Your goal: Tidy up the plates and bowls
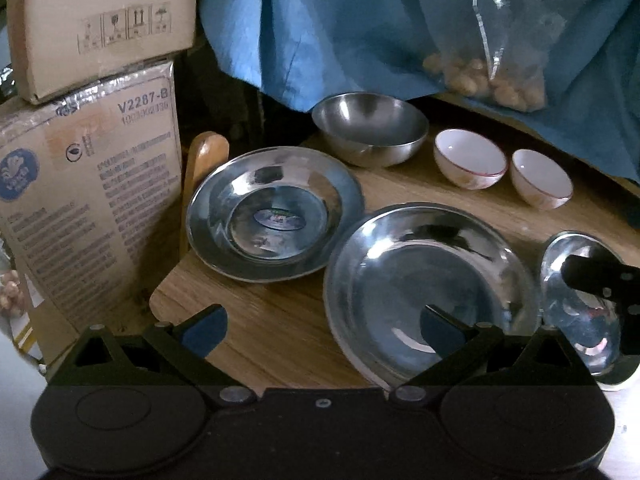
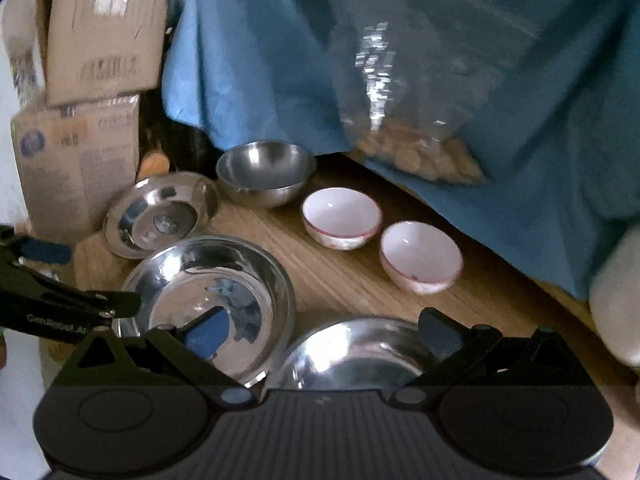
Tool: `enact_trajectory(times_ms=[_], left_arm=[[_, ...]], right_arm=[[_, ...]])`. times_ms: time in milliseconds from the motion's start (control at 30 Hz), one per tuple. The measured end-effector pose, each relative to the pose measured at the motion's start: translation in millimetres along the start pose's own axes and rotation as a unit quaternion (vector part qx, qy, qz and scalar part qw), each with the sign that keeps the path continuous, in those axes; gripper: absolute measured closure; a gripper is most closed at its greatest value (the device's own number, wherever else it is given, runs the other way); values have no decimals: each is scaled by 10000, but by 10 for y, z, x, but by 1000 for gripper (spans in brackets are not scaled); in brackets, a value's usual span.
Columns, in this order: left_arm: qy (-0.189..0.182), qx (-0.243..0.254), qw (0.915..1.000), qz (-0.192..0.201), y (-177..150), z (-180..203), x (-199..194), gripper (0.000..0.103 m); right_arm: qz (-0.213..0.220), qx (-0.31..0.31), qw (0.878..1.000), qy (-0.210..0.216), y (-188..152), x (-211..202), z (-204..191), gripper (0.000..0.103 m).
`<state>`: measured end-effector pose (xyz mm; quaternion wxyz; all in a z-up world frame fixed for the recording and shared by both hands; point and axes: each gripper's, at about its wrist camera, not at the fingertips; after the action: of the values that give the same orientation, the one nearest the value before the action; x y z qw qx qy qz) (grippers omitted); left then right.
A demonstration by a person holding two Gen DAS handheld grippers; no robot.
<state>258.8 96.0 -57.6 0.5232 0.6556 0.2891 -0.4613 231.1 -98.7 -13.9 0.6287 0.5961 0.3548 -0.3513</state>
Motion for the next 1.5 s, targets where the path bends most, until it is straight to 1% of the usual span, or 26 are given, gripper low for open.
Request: enact_trajectory(times_ms=[133, 233, 300, 367, 400, 467, 533, 667, 733, 833, 900, 933, 1000, 1100, 1167, 1233, 1300, 1333, 1400, 1500], left_arm=[[-45, -143, 9998, -127, 55, -148, 113, 1], [-91, -248, 9995, -169, 111, -228, 156, 1], [-153, -256, 9994, -152, 136, -246, 165, 3], [-199, -264, 9993, -162, 152, -257, 174, 5], [-230, -271, 9992, -171, 161, -259, 177, 8], [-310, -283, 9989, -184, 171, -255, 184, 12], [-412, -329, 9984, -195, 174, -252, 183, 15], [-555, -416, 9973, -223, 180, -218, 191, 25], [-553, -485, 9971, -202, 185, -183, 200, 28], [-563, -591, 9964, -227, 173, -134, 205, 38], [-555, -721, 9953, -320, 163, -111, 214, 49], [-569, -783, 9947, -349, 155, -103, 216, 51], [-591, -876, 9937, -374, 135, -85, 219, 57], [-585, -1011, 9921, -450, 88, -62, 234, 62], [-615, -1080, 9909, -518, 56, -51, 255, 69], [-666, -1161, 9893, -583, 29, -35, 283, 75], [-699, -1244, 9878, -622, 2, -26, 308, 82], [-685, -1271, 9875, -630, -8, -21, 315, 84], [-628, -1335, 9871, -618, -19, -18, 311, 89], [-652, -1452, 9850, -662, -29, -34, 302, 90]], right_arm=[[-239, -268, 9993, -33, 160, 203, -151, 2], [-439, -250, 9987, 7, 244, 354, -188, 6], [-570, -165, 9982, 38, 309, 445, -190, 9], [-647, -77, 9978, 111, 352, 513, -183, 14], [-695, -41, 9975, 152, 373, 552, -180, 16], [-807, -5, 9964, 242, 405, 618, -180, 24], [-889, -4, 9956, 311, 425, 675, -182, 28], [-1013, -49, 9940, 404, 436, 747, -182, 42], [-1105, -67, 9927, 472, 430, 792, -166, 44], [-1189, -102, 9911, 587, 420, 857, -127, 48], [-1211, -127, 9901, 699, 426, 893, -93, 54], [-1233, -125, 9895, 742, 426, 905, -73, 57], [-1254, -134, 9882, 871, 427, 925, -43, 60], [-1303, -130, 9868, 949, 414, 966, -13, 65], [-1327, -130, 9860, 1003, 393, 980, 4, 72], [-1327, -126, 9855, 1047, 381, 987, 13, 74], [-1318, -174, 9849, 1108, 381, 987, 10, 80], [-1315, -192, 9846, 1139, 381, 988, 8, 85], [-1284, -212, 9850, 1135, 373, 982, 4, 85], [-1279, -120, 9845, 1194, 366, 966, 37, 87]])
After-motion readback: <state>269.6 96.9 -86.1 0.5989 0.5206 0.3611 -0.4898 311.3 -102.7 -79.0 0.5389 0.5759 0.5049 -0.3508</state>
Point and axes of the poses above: each gripper's, at about its wrist camera, not at the fingertips, and x roughly the way its jaws point, z to its right, y to its top, and after that the axes turned 13 degrees about -z, right-handed
